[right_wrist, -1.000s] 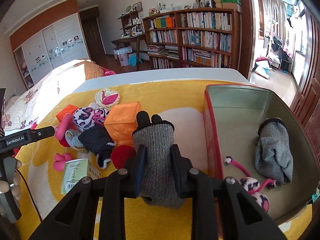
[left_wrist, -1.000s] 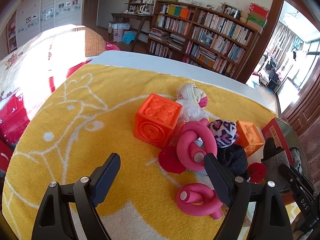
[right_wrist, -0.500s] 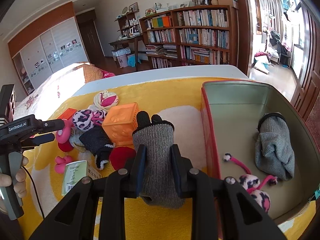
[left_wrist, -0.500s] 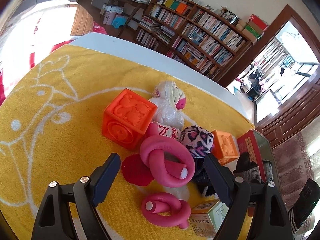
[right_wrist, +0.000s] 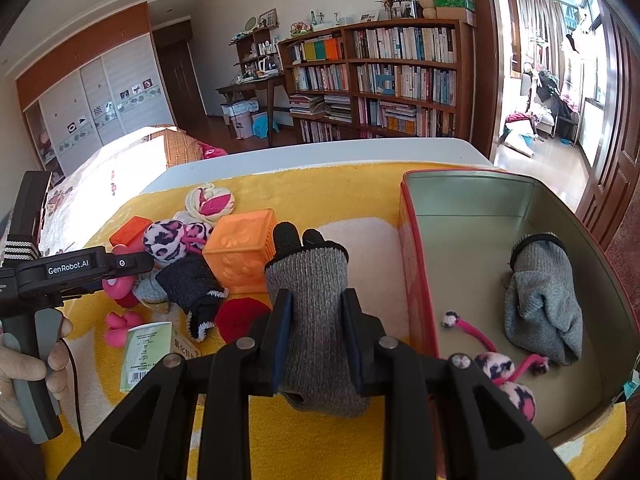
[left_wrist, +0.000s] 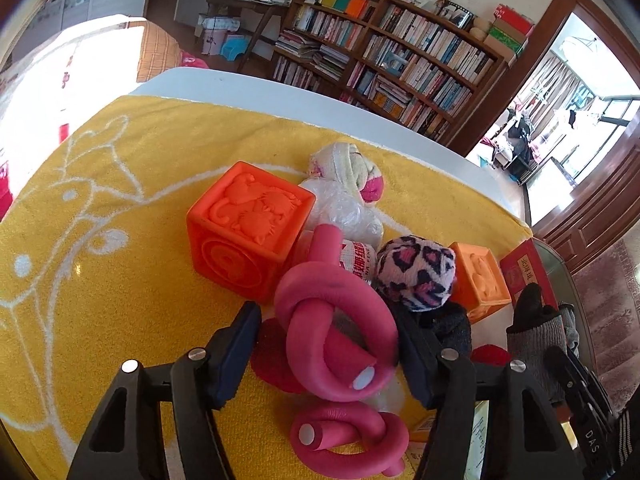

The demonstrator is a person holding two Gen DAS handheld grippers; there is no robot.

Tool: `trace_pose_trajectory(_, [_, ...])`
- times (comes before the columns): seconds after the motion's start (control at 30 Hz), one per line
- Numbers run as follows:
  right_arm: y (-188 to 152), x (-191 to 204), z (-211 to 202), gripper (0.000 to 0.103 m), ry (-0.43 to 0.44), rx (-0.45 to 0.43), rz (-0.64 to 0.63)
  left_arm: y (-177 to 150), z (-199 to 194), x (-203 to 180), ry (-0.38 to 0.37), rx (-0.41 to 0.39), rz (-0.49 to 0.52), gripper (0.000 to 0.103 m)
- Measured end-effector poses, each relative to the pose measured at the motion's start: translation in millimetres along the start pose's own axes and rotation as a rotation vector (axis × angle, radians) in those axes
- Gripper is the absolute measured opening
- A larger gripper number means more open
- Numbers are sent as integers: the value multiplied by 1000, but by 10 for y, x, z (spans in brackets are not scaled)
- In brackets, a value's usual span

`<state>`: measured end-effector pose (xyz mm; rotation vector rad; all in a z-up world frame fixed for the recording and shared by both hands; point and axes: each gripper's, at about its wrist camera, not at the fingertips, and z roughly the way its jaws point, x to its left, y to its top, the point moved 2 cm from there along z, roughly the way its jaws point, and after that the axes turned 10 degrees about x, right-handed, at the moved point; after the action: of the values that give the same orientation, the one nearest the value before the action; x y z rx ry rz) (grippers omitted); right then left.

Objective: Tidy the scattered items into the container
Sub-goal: 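Grasp the pink twisted rubber toy with the left gripper while the right carries the glove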

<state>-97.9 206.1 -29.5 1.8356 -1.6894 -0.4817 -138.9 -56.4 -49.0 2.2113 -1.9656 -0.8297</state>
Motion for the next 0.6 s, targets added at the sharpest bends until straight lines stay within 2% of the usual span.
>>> trace_pose_trajectory(0.03, [8,5,-36,28,-3,-17,-2,-7,-29,-2,-2,-12,2,57])
trace_pose_trajectory(0.07, [16,6,-73,28,-6,-34,-2,-15,-61,-5,-4,-23,4,53])
trace_pose_trajectory(0.23, [46,-30,-232,28,-15,-105,22,-60,-215,-57,-3,-82,25,52])
trace_pose_trajectory(0.27, [52,-41,-253,28,-16,-113,33,-66,-240,-83,-2,-92,33,46])
trace_pose_trajectory(0.43, [91,-167,-327,28,-20,-143,87,-99,-296,-155,-4,-107,63,46])
trace_pose_trajectory(0.6, [120,-239,-337,28,-17,-148,118,-101,-274,-94,8,-96,37,46])
